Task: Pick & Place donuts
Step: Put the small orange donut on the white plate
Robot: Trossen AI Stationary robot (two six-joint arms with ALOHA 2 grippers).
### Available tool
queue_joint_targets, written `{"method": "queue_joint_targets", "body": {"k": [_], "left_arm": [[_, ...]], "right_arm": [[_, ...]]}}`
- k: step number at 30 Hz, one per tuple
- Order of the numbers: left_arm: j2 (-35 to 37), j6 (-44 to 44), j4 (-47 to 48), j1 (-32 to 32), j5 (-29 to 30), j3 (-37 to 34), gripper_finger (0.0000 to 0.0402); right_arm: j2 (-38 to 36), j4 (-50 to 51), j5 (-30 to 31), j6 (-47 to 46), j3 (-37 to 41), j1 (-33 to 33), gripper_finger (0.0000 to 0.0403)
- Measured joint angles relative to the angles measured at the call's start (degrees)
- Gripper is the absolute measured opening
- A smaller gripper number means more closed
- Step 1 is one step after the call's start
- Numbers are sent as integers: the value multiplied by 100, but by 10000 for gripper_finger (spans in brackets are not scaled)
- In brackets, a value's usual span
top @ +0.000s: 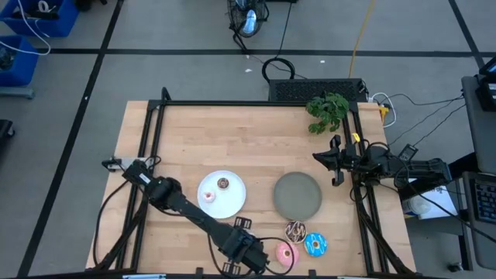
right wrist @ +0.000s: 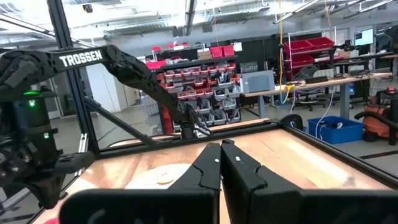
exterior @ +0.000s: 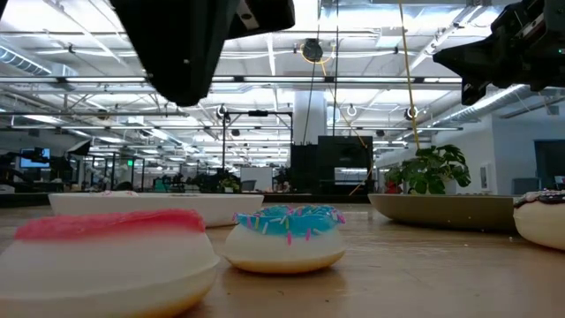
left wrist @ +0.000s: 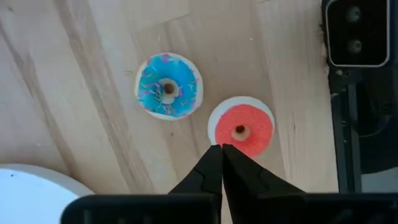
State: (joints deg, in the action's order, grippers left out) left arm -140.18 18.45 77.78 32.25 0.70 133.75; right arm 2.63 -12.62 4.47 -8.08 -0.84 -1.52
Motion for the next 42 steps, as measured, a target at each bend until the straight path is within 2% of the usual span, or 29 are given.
{"method": "queue_joint_targets", "body": {"k": [7,18,23,28,39,42], "left_arm": [[0,-67,-9,-15,48,-4,64],[-2,-578,-417,158,-3,-7,230],[-29,-364,-405,225,-20,-12,282],[-131,-123,-449,223,-147,-109,302],[-140,151,-554,203,-141,-530,309],[-140,296,-799,161,-346,-754,315]], "right_arm": [[0,0,0,10,0,0,0],[0,0,0,20,2,0,0],[0,2,0,19,0,0,0],[0,2,0,17,2,0,0],[2,2,0,17,0,0,0],[2,2,-2,14,0,0,0]]}}
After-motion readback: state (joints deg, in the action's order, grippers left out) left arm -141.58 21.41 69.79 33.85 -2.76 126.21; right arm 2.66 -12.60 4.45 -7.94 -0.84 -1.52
